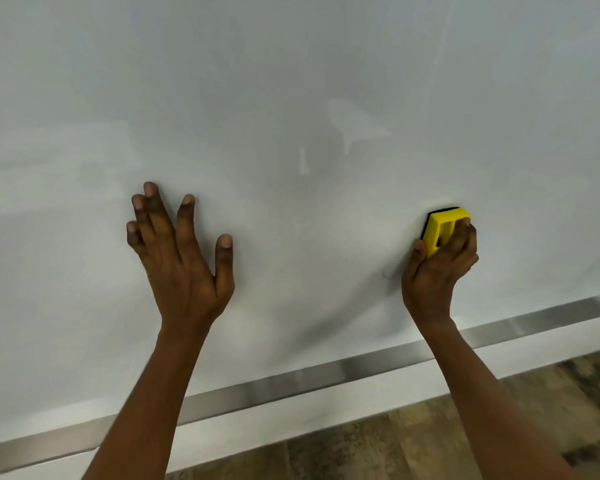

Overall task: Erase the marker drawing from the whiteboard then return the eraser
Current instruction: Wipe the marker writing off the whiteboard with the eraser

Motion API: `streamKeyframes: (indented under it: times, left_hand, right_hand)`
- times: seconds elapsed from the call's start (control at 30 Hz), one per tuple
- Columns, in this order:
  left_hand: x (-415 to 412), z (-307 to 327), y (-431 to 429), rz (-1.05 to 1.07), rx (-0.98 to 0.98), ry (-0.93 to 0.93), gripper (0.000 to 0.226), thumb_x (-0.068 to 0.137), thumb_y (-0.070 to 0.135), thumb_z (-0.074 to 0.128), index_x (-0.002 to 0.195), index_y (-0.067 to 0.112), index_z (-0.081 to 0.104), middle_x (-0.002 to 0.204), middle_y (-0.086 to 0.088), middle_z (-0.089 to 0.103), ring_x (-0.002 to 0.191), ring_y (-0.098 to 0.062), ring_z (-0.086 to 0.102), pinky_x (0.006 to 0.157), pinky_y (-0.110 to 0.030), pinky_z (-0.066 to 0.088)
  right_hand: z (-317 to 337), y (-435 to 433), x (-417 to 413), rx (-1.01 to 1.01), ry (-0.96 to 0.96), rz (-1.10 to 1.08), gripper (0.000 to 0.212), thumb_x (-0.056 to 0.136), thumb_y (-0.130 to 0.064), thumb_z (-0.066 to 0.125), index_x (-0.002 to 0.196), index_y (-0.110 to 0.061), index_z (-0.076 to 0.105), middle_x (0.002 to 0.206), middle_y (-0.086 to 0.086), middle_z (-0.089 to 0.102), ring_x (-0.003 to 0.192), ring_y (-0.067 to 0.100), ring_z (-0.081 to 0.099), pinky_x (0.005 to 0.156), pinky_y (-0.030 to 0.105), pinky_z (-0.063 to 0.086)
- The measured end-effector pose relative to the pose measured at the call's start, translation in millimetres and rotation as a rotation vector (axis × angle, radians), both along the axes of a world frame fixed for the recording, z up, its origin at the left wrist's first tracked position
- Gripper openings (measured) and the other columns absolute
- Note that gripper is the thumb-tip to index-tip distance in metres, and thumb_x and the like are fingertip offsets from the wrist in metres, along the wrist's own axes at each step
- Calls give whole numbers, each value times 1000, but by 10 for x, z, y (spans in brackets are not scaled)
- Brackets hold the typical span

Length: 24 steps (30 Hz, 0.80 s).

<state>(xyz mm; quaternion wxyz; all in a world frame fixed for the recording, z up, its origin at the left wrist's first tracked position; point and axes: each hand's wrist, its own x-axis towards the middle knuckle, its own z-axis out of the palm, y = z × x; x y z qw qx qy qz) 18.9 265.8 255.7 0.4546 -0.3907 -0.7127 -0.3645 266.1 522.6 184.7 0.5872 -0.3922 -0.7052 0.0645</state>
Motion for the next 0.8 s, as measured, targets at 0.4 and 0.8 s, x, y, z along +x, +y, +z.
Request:
streamKeyframes:
  times: [0.4, 0.8]
  left_hand:
    - [-217, -163, 181, 188, 53, 181, 76, 108, 46, 43, 172, 19, 11, 162, -37, 28, 166, -30, -1, 135, -50, 4]
    - [-184, -156, 194, 197, 47, 193, 77, 108, 46, 42, 172, 18, 10, 162, -37, 26, 166, -30, -3, 135, -51, 3]
  right_hand:
    - [-450, -875, -609, 149, -154, 252, 72, 111, -25, 42, 165, -12, -3, 150, 23, 22, 123, 50, 42, 104, 54, 47]
    - [-196, 194, 44, -247, 301, -51, 66, 110, -23, 43, 160, 9, 12, 143, 32, 36, 132, 47, 41, 117, 45, 36]
